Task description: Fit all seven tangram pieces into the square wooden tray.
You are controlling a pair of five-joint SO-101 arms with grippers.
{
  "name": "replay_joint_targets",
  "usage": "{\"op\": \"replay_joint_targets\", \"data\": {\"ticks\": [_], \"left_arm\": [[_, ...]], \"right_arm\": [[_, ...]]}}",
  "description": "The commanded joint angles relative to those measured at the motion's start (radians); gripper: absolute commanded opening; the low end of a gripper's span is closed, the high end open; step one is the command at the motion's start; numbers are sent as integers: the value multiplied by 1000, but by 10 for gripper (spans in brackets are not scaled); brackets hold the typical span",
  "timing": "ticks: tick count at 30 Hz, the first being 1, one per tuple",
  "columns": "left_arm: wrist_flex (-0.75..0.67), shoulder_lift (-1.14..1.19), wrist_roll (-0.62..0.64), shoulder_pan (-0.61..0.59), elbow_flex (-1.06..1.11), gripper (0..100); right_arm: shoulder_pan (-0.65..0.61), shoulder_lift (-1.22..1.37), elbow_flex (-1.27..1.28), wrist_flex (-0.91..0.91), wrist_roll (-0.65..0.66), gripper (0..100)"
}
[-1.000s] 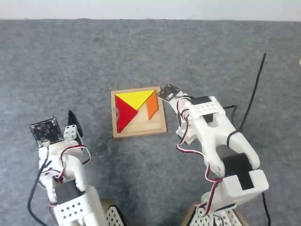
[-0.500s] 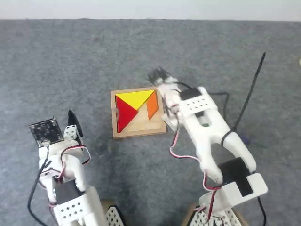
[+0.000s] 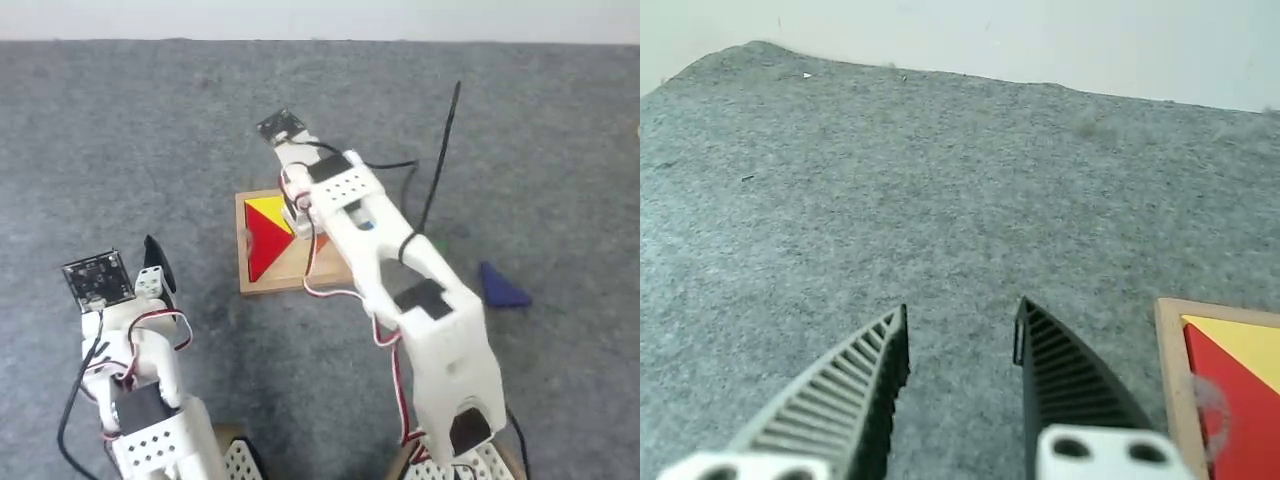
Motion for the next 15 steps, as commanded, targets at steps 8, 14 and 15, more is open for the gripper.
{"op": "replay_joint_targets", "data": {"ticks": [8,14,15], "left_arm": [[6,-11,-12,6,-4,171],[6,-11,-12,6,-4,171],[6,-11,-12,6,-4,171]], "right_arm": [[-59,65,-242,150,-130,47],[-101,70,-242,163,-137,48],[-104,71,-242,162,-149,48]]}}
